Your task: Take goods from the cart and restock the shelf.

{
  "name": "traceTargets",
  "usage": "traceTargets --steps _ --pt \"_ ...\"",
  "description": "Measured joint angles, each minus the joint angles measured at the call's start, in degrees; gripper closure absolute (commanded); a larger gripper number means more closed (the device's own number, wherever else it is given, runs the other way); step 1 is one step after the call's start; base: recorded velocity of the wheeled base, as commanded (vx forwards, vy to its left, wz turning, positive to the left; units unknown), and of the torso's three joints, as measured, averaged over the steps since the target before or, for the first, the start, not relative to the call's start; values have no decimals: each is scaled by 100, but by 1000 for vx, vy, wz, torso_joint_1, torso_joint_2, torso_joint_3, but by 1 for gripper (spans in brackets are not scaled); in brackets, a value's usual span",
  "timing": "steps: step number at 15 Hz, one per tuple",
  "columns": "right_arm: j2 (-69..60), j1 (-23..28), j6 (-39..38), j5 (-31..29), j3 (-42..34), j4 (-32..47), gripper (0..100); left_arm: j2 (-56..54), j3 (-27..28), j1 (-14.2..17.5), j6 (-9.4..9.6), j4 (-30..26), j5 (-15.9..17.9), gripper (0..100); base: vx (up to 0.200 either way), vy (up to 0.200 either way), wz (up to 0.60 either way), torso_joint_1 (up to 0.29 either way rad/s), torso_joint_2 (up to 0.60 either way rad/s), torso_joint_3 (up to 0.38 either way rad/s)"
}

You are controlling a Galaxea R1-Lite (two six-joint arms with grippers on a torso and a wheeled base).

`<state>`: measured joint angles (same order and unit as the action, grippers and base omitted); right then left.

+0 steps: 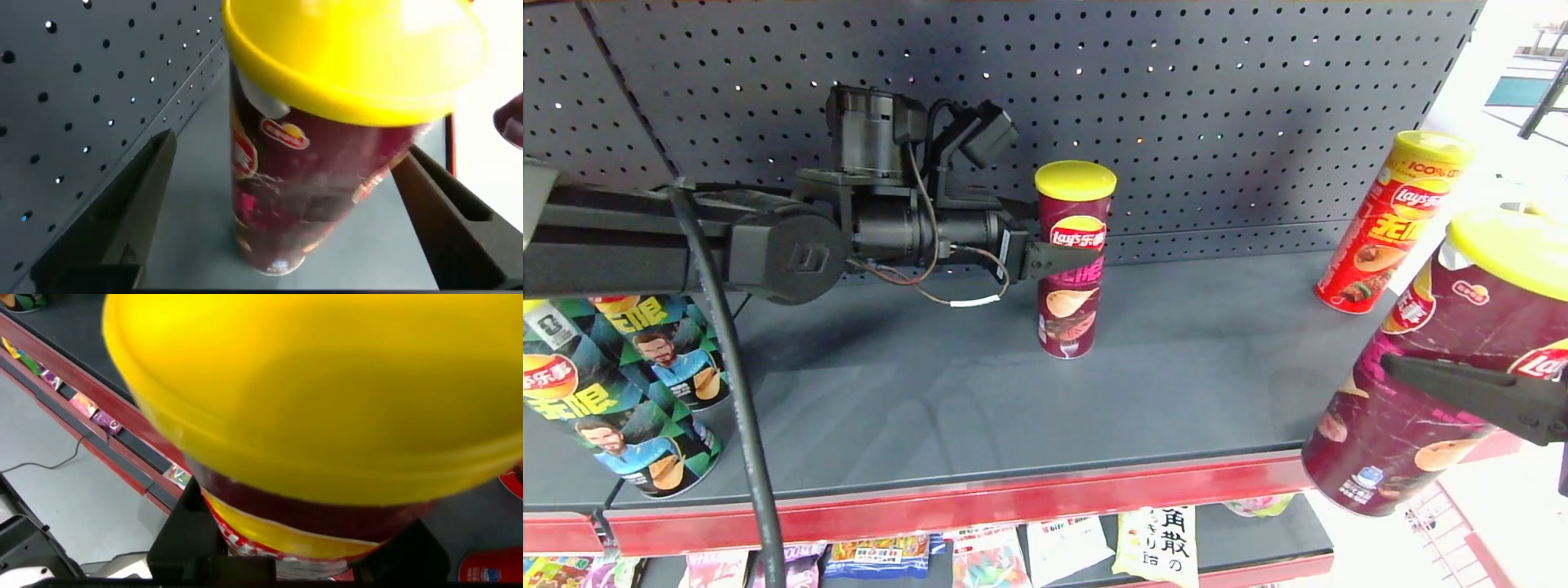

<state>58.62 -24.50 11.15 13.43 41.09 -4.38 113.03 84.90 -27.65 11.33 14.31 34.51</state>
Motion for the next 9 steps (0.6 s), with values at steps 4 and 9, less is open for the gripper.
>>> traceTargets --steps 4,9 --pt "2 4 -2 -6 -11 2 100 174 187 -151 -110 0 41 0 0 0 0 0 0 0" --pt "0 76 -2 0 0 0 100 276 236 -317 -279 2 6 100 0 0 0 0 0 0"
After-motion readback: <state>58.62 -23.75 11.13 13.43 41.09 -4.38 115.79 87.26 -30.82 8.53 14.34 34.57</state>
